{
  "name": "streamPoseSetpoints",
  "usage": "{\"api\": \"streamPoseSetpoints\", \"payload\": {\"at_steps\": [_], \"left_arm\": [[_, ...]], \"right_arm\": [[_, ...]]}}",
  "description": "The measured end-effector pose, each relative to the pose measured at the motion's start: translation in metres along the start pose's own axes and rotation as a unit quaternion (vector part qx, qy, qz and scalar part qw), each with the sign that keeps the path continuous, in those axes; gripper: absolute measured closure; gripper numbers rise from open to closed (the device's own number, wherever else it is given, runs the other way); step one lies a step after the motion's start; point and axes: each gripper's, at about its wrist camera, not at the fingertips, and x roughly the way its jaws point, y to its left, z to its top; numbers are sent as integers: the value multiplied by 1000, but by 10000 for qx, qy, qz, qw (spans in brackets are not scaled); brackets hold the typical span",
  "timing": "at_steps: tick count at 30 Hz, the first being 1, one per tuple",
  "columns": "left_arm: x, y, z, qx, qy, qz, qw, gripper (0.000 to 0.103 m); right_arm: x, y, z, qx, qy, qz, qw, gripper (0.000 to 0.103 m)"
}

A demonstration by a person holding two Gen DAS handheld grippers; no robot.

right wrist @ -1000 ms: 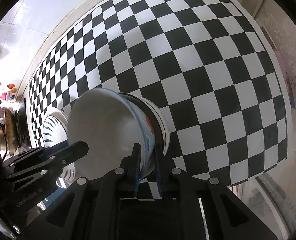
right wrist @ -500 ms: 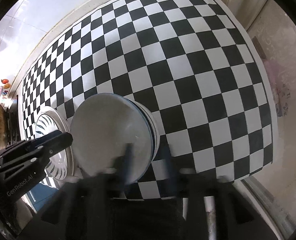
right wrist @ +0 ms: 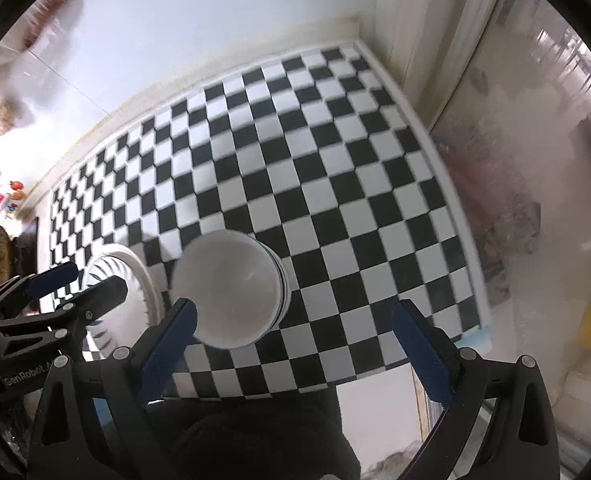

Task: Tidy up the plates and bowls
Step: 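Open both grippers and lift them away from the bowl stack, then grasp the bowl stack rim with both grippers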

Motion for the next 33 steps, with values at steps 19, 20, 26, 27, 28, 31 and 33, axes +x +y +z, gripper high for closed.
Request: {"api": "streamPoseSetpoints", "payload": {"at_steps": [19, 20, 26, 27, 28, 31, 33], "left_arm": [[-100, -25, -35, 240, -535, 221, 9980, 20], [-101, -25, -36, 228, -553, 236, 9979, 20], [-99, -21, -36, 84, -582, 168, 9981, 20], [-98, -22, -36, 89, -644, 149, 9978, 21], [-98, -23, -35, 108, -710, 167, 9973, 28], [-91, -26, -29, 183, -769, 144, 9968, 46], [-82, -26, -22, 154, -717, 73, 9973, 51]], "right_arm": [[-122, 20, -32, -253, -755, 78, 9968, 3], [-122, 20, -31, -250, -764, 76, 9967, 3], [-115, 13, -28, -146, -722, 52, 9973, 3], [-112, 11, -27, -106, -686, 33, 9976, 3], [-108, 9, -27, -88, -658, 8, 9978, 3], [-95, 4, -25, -21, -603, 7, 9982, 4], [-84, 1, -23, -15, -521, 34, 9986, 19]]}}
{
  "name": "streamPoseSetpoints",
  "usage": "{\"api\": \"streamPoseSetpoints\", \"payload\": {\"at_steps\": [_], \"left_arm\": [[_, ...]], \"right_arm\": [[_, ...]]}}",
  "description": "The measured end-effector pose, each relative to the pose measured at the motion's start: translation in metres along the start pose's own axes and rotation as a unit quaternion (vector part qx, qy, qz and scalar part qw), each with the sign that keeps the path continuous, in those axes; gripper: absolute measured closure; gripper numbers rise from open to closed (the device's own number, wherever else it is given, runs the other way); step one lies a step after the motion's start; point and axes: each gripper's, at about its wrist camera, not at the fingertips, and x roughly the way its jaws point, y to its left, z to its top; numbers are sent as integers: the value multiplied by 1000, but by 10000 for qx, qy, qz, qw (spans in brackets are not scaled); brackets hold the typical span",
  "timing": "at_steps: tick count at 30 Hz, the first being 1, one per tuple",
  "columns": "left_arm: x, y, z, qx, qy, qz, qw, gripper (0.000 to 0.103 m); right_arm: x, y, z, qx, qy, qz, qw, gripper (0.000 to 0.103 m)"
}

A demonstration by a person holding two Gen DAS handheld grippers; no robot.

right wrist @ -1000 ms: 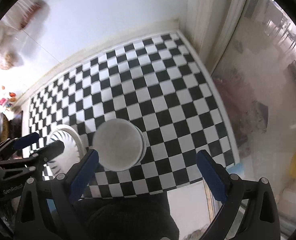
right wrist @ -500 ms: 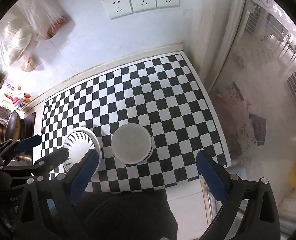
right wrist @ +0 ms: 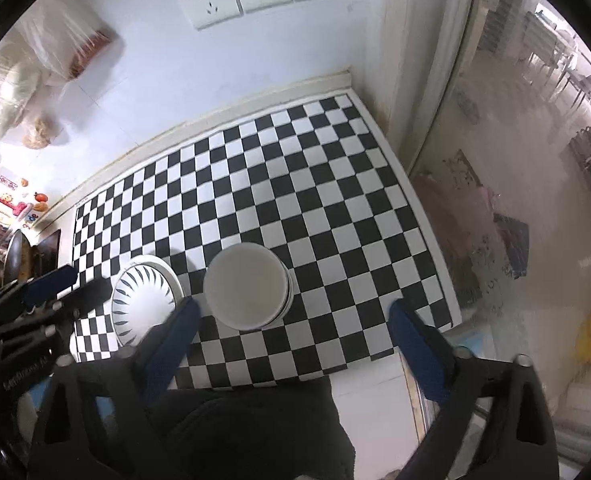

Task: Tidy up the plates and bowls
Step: 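Grasp the bowl stack rim with both grippers, then lift the nested bowls with both grippers and carry them over the plate stack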

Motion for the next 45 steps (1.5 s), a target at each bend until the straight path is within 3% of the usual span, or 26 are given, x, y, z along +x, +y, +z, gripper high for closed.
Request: {"api": "streamPoseSetpoints", "payload": {"at_steps": [4, 13, 18, 25, 38, 42, 45], "left_arm": [[34, 3, 11, -55, 194, 112, 9997, 51], [145, 19, 26, -304, 1250, -34, 9917, 52], [186, 27, 26, -507, 1706, -345, 9834, 53], [221, 32, 26, -750, 2148, -717, 9711, 53], [265, 31, 19, -840, 2544, -919, 9590, 53], [279, 32, 14, -965, 2690, -1359, 9486, 51], [282, 30, 15, -863, 2642, -1544, 9481, 49]], "right_arm": [[31, -8, 4, 97, 165, 14, 9998, 29], [124, -26, 7, 478, 801, 270, 9953, 30], [165, -33, 6, 564, 1113, 373, 9915, 30], [215, -42, 4, 781, 1510, 663, 9832, 30], [269, -38, -5, 909, 2014, 952, 9706, 30], [290, -33, -6, 873, 2184, 1163, 9650, 30], [308, -30, -10, 962, 2333, 1545, 9552, 31]]}}
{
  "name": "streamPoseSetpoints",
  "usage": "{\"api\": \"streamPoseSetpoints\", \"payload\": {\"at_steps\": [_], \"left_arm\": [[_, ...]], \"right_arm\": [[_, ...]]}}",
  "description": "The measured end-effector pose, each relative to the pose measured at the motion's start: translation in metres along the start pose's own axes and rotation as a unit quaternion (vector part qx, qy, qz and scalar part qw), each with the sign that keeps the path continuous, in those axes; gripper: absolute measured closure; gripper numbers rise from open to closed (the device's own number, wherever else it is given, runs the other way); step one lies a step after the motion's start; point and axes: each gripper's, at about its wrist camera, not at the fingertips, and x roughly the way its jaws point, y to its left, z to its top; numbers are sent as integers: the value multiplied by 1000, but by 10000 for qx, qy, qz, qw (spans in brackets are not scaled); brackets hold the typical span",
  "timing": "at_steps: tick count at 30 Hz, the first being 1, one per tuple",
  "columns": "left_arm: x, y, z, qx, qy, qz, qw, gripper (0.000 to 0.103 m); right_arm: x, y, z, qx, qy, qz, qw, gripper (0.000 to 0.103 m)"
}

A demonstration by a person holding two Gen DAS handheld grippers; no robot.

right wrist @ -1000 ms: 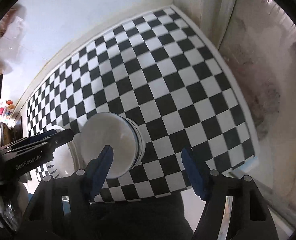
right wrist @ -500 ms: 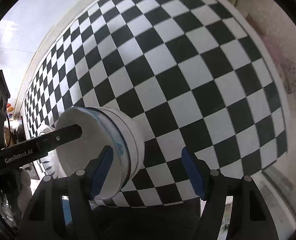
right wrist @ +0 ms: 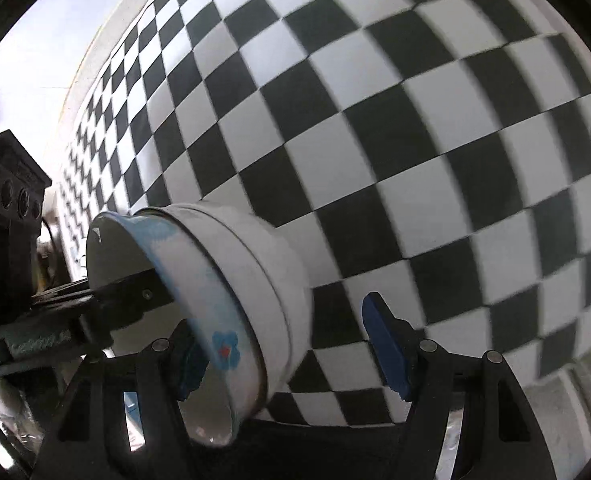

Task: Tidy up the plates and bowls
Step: 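Lift the nested bowls with both grippers and carry them over the plate stack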

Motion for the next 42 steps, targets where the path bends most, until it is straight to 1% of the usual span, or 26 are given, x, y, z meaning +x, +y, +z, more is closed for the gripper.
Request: {"api": "streamPoseSetpoints", "payload": {"at_steps": [1, 4, 5, 7, 11, 15, 18, 26, 27, 34, 39, 40, 42], "left_arm": [[1, 0, 2, 61, 10, -62, 10000, 48], [4, 6, 8, 77, 62, -374, 9993, 49], [4, 8, 9, 80, 51, -457, 9989, 49], [4, 9, 8, 98, 20, -503, 9987, 49], [2, 4, 5, 188, -148, -406, 9989, 49], [-3, 3, 2, 237, -241, -310, 9989, 49], [-5, 2, 2, 297, -295, -271, 9988, 49], [-31, 6, -3, 279, -487, -172, 9983, 49], [-36, 7, -4, 281, -508, -149, 9982, 49], [-73, 28, -17, 132, -708, -19, 9974, 49], [-102, 57, -34, -101, -924, 62, 9956, 49], [-107, 64, -38, -155, -964, 72, 9952, 49], [-116, 79, -47, -275, -1046, 87, 9941, 49]], "right_arm": [[5, -1, 1, 26, 56, 110, 9999, 32], [20, -1, 4, 146, 151, 716, 9972, 36], [22, 0, 4, 140, 156, 774, 9968, 37], [23, 4, 4, 109, 110, 707, 9974, 37], [25, 8, 3, 30, 83, 739, 9972, 39], [29, 15, 3, 7, 51, 814, 9967, 41], [24, 21, 6, -36, 19, 852, 9964, 41], [12, 53, 11, -226, 24, 835, 9962, 42], [12, 62, 12, -268, 32, 834, 9961, 43], [9, 108, 10, -548, 171, 917, 9941, 45], [22, 153, 6, -783, 341, 1014, 9912, 45], [18, 150, -3, -821, 370, 1025, 9907, 45], [27, 167, -8, -921, 454, 1048, 9892, 45]]}}
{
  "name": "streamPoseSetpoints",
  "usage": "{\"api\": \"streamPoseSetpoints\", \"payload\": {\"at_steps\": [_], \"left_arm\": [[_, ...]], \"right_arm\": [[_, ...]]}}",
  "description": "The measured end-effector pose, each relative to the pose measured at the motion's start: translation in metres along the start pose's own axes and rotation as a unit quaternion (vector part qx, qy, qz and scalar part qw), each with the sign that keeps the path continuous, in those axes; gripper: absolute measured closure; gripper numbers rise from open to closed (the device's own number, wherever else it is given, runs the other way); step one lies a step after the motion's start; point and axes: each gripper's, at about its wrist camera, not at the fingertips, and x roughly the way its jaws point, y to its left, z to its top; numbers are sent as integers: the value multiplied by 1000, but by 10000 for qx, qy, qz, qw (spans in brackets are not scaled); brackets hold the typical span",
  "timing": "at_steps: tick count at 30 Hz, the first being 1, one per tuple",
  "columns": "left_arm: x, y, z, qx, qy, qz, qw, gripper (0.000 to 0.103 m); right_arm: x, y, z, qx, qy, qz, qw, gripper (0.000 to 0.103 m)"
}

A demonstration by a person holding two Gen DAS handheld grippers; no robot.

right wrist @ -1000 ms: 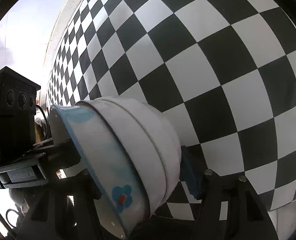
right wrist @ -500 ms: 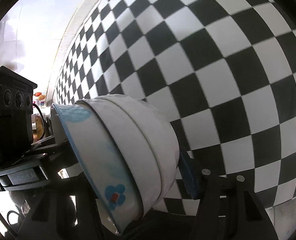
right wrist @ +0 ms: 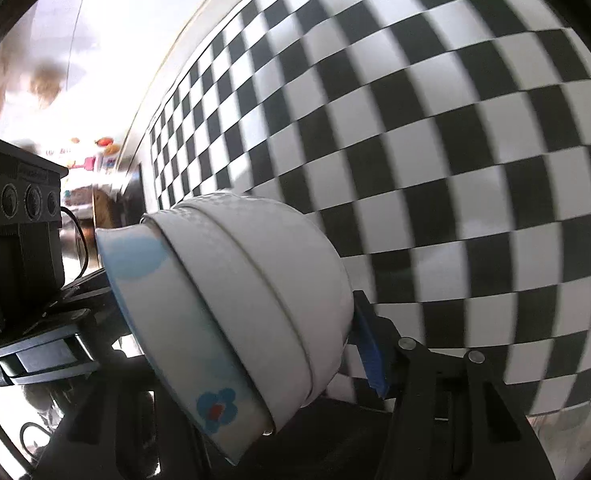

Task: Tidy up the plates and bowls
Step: 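Lift the nested bowls with both grippers and carry them over the plate stack, then lower the nested bowls onto the center of the plate stack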

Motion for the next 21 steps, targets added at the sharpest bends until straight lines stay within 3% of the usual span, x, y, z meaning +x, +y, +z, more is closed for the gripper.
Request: {"api": "streamPoseSetpoints", "payload": {"at_steps": [12, 21], "left_arm": [[-19, 76, -32, -615, -148, 72, 9980, 49], [-10, 103, -35, -909, -91, -50, 9958, 49]], "right_arm": [[71, 58, -14, -285, 532, -34, 9982, 45], [105, 72, -13, -267, 723, -220, 9968, 45]]}}
